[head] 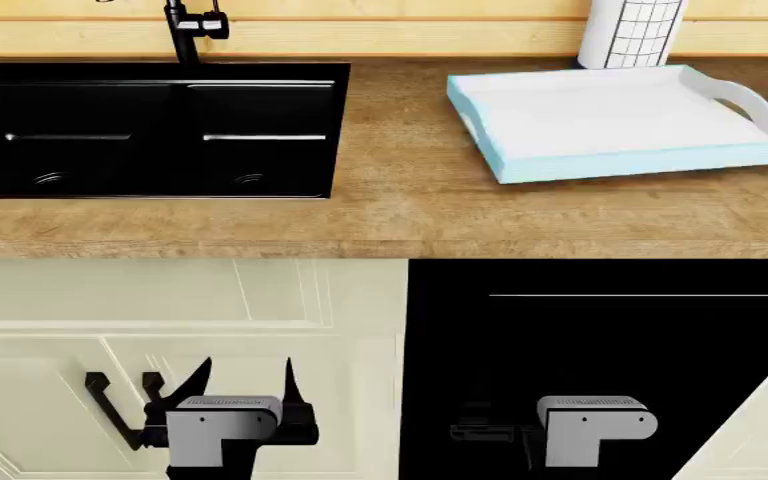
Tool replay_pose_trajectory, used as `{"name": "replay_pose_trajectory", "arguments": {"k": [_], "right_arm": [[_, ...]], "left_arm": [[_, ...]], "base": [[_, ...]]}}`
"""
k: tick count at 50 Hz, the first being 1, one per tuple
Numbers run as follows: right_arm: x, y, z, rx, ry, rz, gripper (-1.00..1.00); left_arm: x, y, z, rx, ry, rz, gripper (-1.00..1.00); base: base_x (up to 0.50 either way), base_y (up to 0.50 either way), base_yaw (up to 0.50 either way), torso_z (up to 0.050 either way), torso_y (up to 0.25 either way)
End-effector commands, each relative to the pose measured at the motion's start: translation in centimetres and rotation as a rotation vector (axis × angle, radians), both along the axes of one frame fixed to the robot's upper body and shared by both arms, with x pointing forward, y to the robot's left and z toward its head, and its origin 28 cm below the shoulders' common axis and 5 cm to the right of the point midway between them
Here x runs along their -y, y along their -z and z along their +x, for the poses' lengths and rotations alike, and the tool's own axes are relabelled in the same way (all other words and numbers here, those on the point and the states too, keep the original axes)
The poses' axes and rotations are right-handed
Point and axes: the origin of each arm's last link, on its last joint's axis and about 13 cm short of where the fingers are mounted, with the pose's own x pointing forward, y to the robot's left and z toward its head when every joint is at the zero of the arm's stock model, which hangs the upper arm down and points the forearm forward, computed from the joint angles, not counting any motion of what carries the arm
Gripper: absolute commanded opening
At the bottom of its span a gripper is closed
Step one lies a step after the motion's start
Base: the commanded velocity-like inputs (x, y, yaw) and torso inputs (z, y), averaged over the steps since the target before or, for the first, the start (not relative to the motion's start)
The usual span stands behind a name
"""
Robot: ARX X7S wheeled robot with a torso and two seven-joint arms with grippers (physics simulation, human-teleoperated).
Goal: Move the dessert items from the plate to the tray.
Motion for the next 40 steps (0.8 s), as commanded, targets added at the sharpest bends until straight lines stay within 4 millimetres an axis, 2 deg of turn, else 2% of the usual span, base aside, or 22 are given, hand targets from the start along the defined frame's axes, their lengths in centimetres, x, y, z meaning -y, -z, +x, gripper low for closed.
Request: {"name": "replay_pose_trajectory", "arguments": {"k": [1, 15, 40], "right_arm": [[-0.04, 0.04, 0.08, -0.001, -0.005, 0.002, 1.00], [-0.02, 0.41, 0.36, 0.003, -0.015, 0.012, 1.00], [-0.05, 0.26, 0.42, 0.002, -0.028, 0.021, 1.00]], "left_arm": [[0.13, -0.09, -0.09, 0.015, 0.014, 0.007, 1.00], [0.34, 0.17, -0.05, -0.019, 0.042, 0.037, 1.00], [0.45, 0.74, 0.13, -0.022, 0.043, 0.045, 1.00]], "base": [[0.00, 0.00, 0.00, 0.000, 0.000], [0.00, 0.00, 0.00, 0.000, 0.000], [-0.04, -0.50, 0.00, 0.000, 0.000]]}}
